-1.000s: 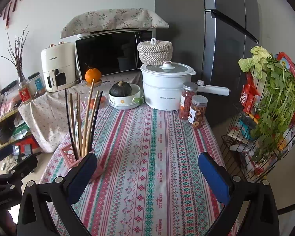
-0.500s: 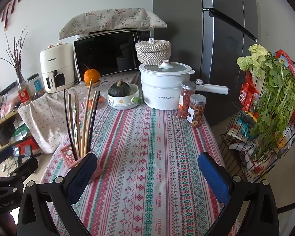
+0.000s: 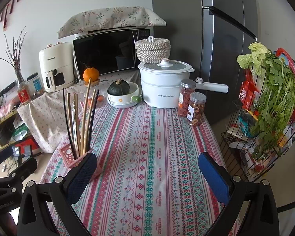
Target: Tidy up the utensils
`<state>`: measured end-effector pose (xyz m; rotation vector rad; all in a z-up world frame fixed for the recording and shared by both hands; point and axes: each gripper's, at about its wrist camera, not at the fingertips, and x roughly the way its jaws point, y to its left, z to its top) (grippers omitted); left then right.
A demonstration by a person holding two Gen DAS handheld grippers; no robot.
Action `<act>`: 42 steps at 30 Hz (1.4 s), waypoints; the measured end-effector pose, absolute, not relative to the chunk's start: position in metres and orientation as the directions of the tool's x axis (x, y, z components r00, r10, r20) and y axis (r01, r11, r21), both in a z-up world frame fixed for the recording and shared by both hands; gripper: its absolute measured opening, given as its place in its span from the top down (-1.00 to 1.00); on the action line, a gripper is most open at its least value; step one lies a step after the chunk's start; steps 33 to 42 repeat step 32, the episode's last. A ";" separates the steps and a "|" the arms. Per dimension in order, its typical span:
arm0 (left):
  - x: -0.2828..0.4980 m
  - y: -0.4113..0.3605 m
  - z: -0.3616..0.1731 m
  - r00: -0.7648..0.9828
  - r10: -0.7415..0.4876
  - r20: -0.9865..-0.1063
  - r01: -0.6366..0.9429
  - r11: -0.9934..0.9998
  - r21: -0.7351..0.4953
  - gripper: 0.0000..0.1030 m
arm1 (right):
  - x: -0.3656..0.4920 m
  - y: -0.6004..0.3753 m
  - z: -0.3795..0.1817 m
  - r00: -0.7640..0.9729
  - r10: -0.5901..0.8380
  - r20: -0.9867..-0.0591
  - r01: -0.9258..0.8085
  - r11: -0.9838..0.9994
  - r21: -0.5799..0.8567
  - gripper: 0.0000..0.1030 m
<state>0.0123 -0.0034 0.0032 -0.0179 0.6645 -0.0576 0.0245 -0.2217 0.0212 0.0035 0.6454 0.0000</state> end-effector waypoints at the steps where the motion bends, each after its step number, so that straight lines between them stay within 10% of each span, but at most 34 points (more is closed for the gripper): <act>1: 0.012 -0.003 0.003 0.785 -0.060 -0.616 0.049 0.998 -0.035 -0.99 | 0.024 -0.222 0.021 0.799 0.001 -0.602 0.001 1.000 0.003 -1.00; 42: 0.009 -0.006 -0.008 0.771 -0.070 -0.632 0.055 0.998 -0.043 -0.99 | 0.025 -0.222 0.019 0.794 0.004 -0.608 0.001 1.000 0.008 -1.00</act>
